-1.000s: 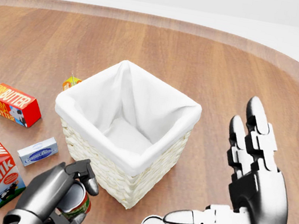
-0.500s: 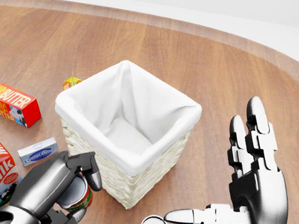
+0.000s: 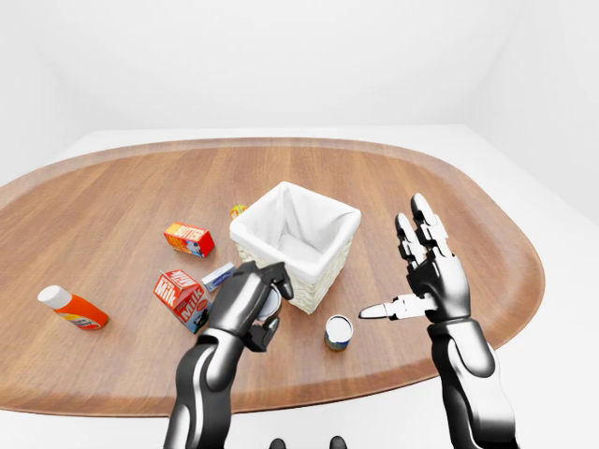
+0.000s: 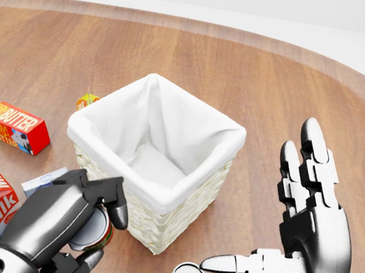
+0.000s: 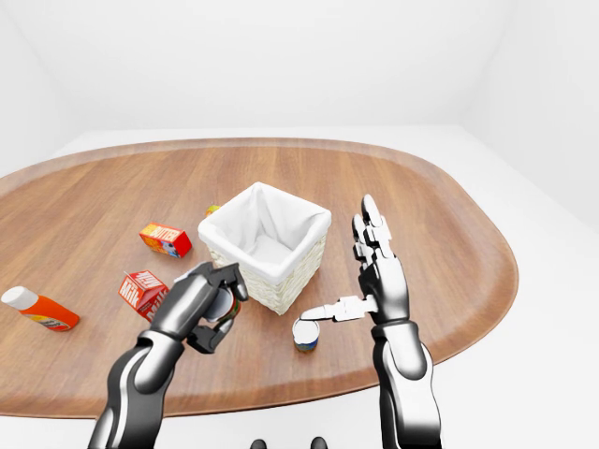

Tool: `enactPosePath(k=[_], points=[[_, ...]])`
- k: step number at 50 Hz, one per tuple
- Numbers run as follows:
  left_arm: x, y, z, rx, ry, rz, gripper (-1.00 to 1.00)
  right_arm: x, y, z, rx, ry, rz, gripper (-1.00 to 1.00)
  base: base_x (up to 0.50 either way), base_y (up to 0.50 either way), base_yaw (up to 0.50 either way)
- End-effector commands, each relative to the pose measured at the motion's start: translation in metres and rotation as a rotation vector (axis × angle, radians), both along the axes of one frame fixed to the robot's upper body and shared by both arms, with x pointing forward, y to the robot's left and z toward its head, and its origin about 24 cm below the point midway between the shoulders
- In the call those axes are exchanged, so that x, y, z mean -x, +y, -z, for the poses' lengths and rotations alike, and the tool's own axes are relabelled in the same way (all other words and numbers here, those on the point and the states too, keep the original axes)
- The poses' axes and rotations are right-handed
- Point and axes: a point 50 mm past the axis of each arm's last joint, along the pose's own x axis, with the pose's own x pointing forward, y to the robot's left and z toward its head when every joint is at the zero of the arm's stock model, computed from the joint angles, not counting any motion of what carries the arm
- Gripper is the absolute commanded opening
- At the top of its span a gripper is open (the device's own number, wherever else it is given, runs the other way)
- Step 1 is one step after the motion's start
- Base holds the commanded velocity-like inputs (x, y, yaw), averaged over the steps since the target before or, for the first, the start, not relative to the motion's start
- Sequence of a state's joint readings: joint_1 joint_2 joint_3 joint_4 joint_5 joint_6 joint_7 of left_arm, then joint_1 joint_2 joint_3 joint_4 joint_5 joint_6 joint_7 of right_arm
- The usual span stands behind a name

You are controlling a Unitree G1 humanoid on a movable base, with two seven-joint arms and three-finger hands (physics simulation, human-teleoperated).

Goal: Pick up the tomato sauce, and put it in the basket.

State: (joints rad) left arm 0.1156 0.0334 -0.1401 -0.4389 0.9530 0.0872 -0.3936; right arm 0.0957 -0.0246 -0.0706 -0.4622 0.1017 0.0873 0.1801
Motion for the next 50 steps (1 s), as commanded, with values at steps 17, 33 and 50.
enactPosePath(k=[17, 33, 50], points=[[0.013, -0.013, -0.052, -0.125, -0.134, 0.071, -1.00, 0.000, 0.000, 0.002, 0.002, 0.009, -0.001, 1.00, 0.00, 0.00, 0.00], [0.004, -0.014, -0.088, -0.249, -0.238, 0.012, -1.00, -0.003, -0.001, 0.001, 0.001, 0.007, 0.006, 1.00, 0.00, 0.00, 0.00], [-0.001, -0.009, -0.121, -0.301, -0.387, -0.101, -1.00, -0.006, 0.000, 0.008, 0.003, 0.038, 0.007, 1.00, 0.00, 0.00, 0.00]])
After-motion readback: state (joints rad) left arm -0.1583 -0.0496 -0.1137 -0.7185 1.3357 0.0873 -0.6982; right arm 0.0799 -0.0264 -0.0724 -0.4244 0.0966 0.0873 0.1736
